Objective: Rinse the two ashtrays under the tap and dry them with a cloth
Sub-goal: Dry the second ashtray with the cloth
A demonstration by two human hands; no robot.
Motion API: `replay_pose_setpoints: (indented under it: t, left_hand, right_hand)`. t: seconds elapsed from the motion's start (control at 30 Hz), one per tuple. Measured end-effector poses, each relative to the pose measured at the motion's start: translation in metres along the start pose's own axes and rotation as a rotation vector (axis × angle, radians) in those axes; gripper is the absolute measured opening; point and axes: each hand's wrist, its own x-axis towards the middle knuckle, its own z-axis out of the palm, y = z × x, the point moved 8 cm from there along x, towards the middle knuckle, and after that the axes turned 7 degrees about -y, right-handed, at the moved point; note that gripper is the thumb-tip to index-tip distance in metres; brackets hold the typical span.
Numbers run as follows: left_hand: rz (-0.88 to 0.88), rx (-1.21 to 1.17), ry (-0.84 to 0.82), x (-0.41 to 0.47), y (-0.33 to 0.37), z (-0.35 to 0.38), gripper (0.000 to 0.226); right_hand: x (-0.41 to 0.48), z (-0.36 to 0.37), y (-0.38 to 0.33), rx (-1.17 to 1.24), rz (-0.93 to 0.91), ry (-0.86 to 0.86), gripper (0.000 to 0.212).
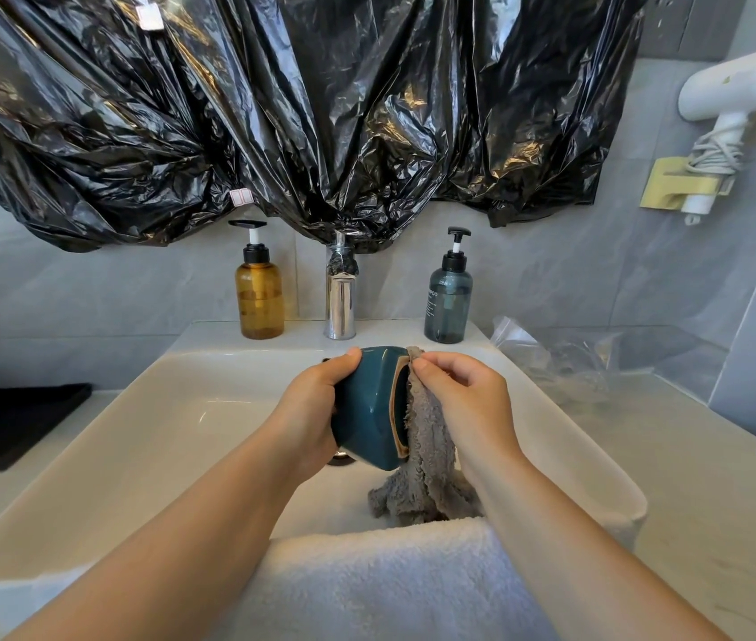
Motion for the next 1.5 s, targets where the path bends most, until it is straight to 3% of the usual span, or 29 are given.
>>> replay_pose_setpoints:
  t: [0.4,0.6,0.7,0.77,0.83,0.9,1.03,1.4,1.5]
  left_hand:
    - [0.078,-0.079,0.035,-0.004,0.008,-0.004,0.034]
    - [0.125,-0.183,0.091,-0.003,0.012,-0.011,0.039]
    - [0.128,-0.216,0.122,-0.003,0.012,-0.012,0.037]
    - [0.117,-0.25,0.125,-0.003,0.011,-0.012,0.037]
    - [0.114,-0.273,0.108,-0.001,0.011,-0.012,0.036]
    - [0.112,-0.258,0.107,0.0,0.011,-0.012,0.033]
    - [0.088,-0.229,0.093,0.002,0.007,-0.011,0.037]
    - [0.04,-0.398,-0.004,0.002,0.004,-0.012,0.039]
    - [0.05,-0.383,-0.001,0.0,0.006,-0.012,0.039]
  right_hand:
    - [-0.02,0.028,-0.025,-0.075,-0.204,-0.293,0.011]
    - [-0.025,0.033,-0.021,-0.203,-0.169,-0.357,0.013]
    - [-0.02,0.024,-0.007,-0.304,-0.043,-0.302,0.008]
    - [-0.015,0.011,0.001,-0.305,0.01,-0.167,0.007]
    - [-0.015,-0.002,-0.005,-0.275,-0.037,-0.013,0.004]
    - [-0.018,-0.004,-0.02,-0.187,-0.166,0.031,0.003]
    - [-0.025,0.016,-0.036,-0.036,-0.295,-0.173,0.016]
    - [-0.029,0.041,-0.034,-0.269,-0.384,-0.401,0.035]
    - [-0.03,0.04,-0.035,-0.304,-0.411,-0.394,0.038]
